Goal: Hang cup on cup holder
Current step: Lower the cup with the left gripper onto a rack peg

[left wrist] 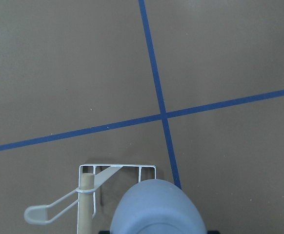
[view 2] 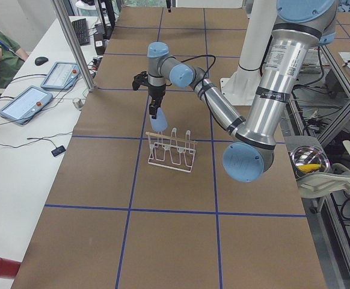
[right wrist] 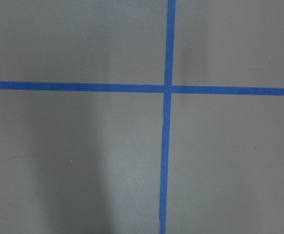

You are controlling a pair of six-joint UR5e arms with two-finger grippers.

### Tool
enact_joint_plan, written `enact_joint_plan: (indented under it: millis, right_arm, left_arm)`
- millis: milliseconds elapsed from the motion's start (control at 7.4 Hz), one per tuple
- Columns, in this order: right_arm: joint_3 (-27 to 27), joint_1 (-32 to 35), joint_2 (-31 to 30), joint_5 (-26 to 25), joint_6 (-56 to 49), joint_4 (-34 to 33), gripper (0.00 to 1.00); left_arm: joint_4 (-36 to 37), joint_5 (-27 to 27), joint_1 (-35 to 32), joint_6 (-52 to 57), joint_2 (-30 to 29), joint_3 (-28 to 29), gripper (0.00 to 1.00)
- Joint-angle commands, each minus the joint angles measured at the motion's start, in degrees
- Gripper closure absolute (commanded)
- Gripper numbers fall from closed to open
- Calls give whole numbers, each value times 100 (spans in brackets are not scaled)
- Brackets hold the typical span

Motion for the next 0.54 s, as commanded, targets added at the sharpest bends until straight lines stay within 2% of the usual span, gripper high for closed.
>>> enact_joint_plan:
  millis: [0,405]
  right_arm:
    - [2,0,-8,3,3,0,0]
    - [2,0,-8,3,3,0,0]
  left_arm:
    - [-9,1,59,38,9,88,100]
    - [-8,1,59,56,9,184,100]
